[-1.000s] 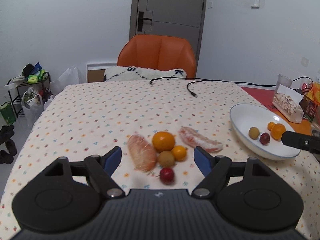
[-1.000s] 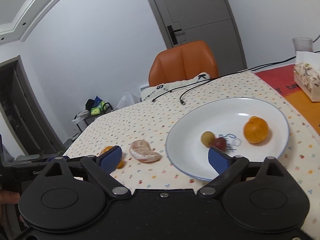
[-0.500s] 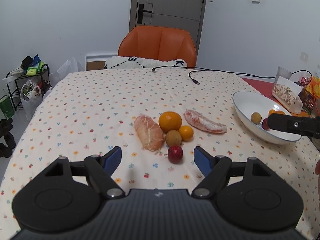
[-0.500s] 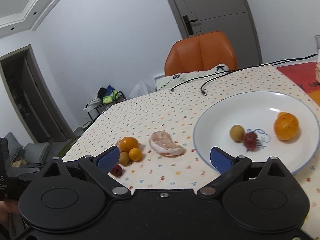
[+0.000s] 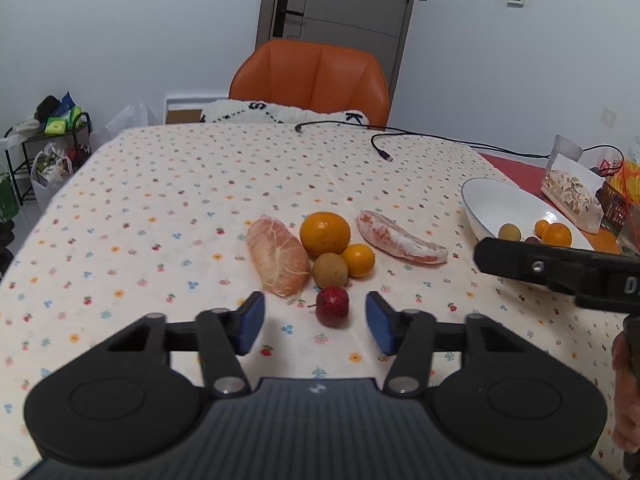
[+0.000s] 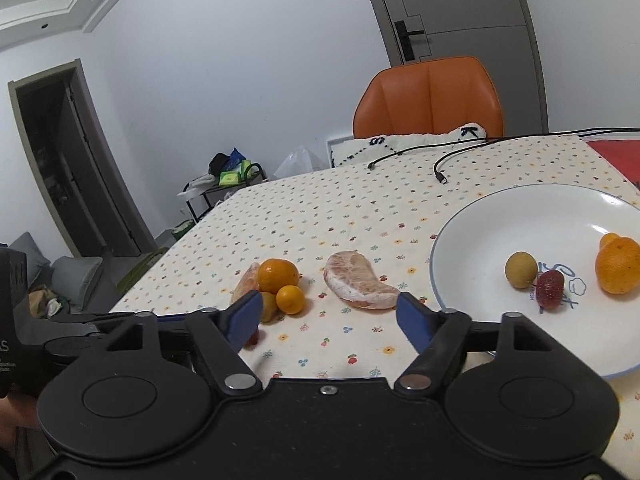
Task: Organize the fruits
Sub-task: 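Move both open tools back to the remaining fruits, then grasp the pomelo segment with the right tool while the left tool grasps a red plum, then carry pomelo segment and plum to the white plate and release both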
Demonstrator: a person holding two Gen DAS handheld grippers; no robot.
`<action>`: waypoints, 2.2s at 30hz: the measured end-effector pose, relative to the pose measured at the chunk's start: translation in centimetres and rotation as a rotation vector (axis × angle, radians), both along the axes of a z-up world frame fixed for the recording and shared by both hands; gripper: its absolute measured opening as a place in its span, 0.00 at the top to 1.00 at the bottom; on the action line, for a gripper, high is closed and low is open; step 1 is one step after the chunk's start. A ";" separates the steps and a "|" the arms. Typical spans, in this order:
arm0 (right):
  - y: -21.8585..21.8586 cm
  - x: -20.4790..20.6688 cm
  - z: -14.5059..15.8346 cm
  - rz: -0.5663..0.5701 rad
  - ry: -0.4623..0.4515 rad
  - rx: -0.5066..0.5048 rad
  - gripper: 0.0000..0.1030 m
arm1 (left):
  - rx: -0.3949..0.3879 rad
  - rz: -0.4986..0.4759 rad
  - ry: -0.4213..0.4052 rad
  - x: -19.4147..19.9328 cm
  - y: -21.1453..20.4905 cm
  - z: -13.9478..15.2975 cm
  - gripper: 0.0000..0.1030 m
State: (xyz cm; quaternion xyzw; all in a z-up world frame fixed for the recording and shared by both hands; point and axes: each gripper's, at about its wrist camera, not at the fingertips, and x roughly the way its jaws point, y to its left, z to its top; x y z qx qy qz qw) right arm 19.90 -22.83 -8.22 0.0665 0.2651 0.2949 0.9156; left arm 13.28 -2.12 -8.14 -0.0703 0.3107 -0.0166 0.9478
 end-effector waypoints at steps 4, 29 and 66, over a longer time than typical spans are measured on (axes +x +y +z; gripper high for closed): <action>0.4 0.6 -0.1 -0.009 -0.012 -0.022 0.35 | -0.017 -0.004 0.005 0.5 -0.1 -0.3 0.61; 5.6 4.8 -1.7 0.033 -0.038 -0.202 0.46 | -0.078 0.058 -0.020 1.3 3.5 0.0 0.79; 5.0 3.0 0.3 0.007 -0.098 -0.161 0.64 | -0.095 0.064 -0.054 1.4 4.0 0.6 0.79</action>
